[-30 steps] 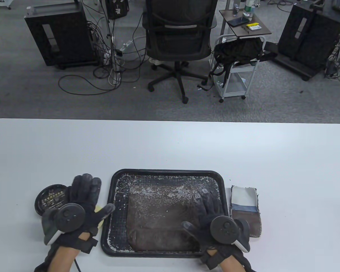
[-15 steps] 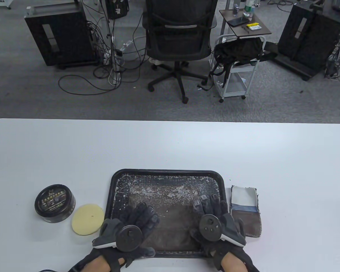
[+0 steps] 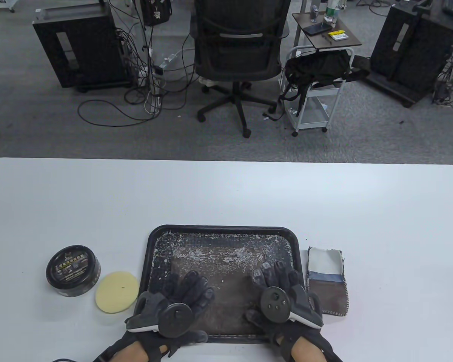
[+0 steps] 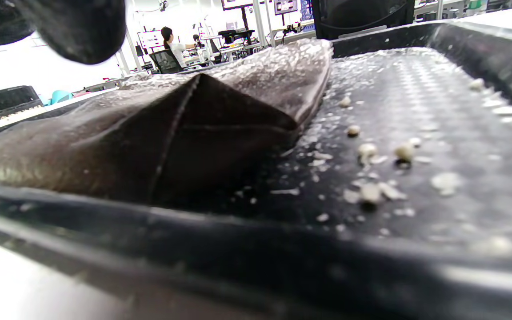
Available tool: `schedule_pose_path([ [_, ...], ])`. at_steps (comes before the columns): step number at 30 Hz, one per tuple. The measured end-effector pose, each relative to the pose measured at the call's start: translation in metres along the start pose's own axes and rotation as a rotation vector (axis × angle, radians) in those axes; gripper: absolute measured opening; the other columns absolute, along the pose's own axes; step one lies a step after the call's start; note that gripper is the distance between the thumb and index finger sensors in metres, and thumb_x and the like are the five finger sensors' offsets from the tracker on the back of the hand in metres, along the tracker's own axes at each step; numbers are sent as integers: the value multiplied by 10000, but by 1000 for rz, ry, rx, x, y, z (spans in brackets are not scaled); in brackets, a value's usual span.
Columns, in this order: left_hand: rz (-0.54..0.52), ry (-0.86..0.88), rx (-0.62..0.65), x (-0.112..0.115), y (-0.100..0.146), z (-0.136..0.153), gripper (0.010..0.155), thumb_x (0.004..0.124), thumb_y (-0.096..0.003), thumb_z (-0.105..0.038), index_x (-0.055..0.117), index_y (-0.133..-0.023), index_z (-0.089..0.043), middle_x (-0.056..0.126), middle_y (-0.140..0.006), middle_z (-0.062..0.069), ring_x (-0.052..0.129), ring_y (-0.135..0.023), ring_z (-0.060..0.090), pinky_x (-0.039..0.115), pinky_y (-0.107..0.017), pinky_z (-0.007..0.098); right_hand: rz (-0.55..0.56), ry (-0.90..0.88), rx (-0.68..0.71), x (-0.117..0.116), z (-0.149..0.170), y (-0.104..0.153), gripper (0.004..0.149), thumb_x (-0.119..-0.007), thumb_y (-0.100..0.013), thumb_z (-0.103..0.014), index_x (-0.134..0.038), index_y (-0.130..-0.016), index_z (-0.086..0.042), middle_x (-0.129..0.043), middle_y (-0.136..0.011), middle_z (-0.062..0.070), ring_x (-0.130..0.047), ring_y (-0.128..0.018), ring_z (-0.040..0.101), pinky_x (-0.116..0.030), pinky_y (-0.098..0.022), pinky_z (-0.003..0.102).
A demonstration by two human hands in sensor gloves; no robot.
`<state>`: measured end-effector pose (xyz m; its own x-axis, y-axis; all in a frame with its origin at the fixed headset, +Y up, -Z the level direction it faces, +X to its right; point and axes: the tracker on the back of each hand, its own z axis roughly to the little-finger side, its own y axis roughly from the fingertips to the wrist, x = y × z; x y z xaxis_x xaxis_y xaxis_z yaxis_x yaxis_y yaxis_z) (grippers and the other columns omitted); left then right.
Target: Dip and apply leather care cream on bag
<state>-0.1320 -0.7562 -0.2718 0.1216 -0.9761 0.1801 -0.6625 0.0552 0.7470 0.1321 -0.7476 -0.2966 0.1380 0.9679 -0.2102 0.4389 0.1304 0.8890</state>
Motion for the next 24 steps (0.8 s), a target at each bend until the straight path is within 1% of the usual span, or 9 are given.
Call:
schedule_pose_path([
  [5, -8, 21, 3, -1, 2, 2, 901, 770, -408, -639, 244, -1060, -308, 73, -1143, -42, 58, -1072, 304, 124, -723, 653, 10, -6, 8, -1, 0, 0, 924, -708, -470, -501, -109, -1067, -126, 0, -1087, 171, 90, -929, 471, -18, -595, 682],
  [21, -1, 36, -26, 1, 2, 7, 896, 761, -411, -638, 241, -1060, -306, 90, -1149, -30, 86, -1080, 320, 123, -710, 681, 6, -2, 20, -2, -2, -1, 925, -716, -468, -505, -118, -1072, -139, 12, -1085, 160, 92, -932, 467, -18, -591, 694],
  [22, -1, 36, -26, 1, 2, 7, 893, 760, -412, -638, 242, -1060, -306, 141, -1145, -6, 87, -1080, 321, 122, -710, 681, 7, -4, 21, -2, -2, -1, 924, -716, -468, -504, -119, -1072, -140, 11, -1085, 160, 91, -933, 467, -19, -592, 694],
  [24, 1, 34, -27, 1, 2, 6, 894, 761, -411, -637, 243, -1061, -305, 142, -1145, -4, 89, -1080, 323, 122, -709, 682, 8, -7, 22, -2, -3, -1, 924, -716, -468, -503, -118, -1071, -139, 10, -1085, 160, 87, -935, 467, -22, -592, 695],
])
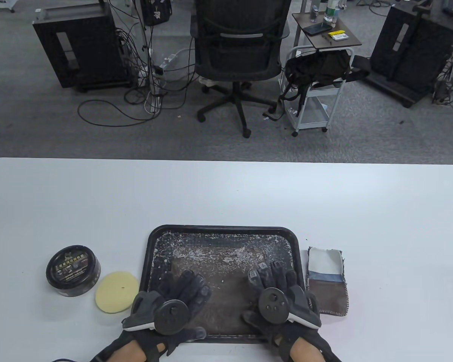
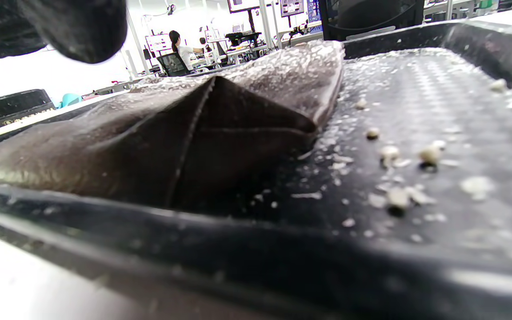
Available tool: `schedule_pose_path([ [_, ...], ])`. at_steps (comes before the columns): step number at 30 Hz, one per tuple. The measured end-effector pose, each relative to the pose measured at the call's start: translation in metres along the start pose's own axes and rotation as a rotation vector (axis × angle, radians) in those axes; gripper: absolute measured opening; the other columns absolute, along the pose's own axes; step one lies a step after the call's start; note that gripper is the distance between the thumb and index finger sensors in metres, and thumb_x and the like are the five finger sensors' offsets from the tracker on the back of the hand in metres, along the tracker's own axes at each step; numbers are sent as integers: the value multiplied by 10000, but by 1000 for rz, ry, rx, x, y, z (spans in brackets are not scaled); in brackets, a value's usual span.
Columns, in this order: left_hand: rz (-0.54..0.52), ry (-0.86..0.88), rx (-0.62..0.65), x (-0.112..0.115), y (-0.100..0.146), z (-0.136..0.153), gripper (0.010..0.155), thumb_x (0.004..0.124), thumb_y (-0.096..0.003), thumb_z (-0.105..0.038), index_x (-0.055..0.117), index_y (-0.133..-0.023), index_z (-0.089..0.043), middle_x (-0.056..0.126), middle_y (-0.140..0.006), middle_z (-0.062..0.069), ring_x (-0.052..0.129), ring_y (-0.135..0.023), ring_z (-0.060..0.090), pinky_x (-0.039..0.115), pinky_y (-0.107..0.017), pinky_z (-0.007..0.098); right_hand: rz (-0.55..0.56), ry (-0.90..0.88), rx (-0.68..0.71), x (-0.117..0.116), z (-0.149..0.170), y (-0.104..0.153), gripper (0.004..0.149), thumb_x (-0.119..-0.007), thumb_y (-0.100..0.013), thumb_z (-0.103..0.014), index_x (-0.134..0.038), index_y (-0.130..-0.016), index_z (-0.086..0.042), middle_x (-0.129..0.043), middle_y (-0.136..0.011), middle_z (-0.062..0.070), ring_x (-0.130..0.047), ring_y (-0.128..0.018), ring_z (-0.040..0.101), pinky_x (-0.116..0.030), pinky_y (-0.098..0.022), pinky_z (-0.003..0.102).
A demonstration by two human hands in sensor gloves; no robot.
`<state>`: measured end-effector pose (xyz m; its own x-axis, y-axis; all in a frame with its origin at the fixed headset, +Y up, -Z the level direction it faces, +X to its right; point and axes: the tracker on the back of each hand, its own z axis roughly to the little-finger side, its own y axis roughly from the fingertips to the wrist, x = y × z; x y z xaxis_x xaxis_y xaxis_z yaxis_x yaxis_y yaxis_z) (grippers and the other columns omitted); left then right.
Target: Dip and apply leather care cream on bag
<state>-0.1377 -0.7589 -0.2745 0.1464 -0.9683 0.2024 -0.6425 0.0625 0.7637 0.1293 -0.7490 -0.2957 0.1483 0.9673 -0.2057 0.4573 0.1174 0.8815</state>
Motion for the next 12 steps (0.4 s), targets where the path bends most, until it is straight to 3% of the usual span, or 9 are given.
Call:
schedule_pose_path([
  [12, 6, 0, -13, 0, 0, 0, 895, 760, -411, -638, 243, -1061, -304, 144, -1148, -3, 101, -1084, 325, 97, -698, 690, 9, -8, 2, 0, 0, 0, 922, -719, -468, -499, -123, -1071, -137, 5, -1086, 160, 79, -937, 470, -28, -594, 698],
])
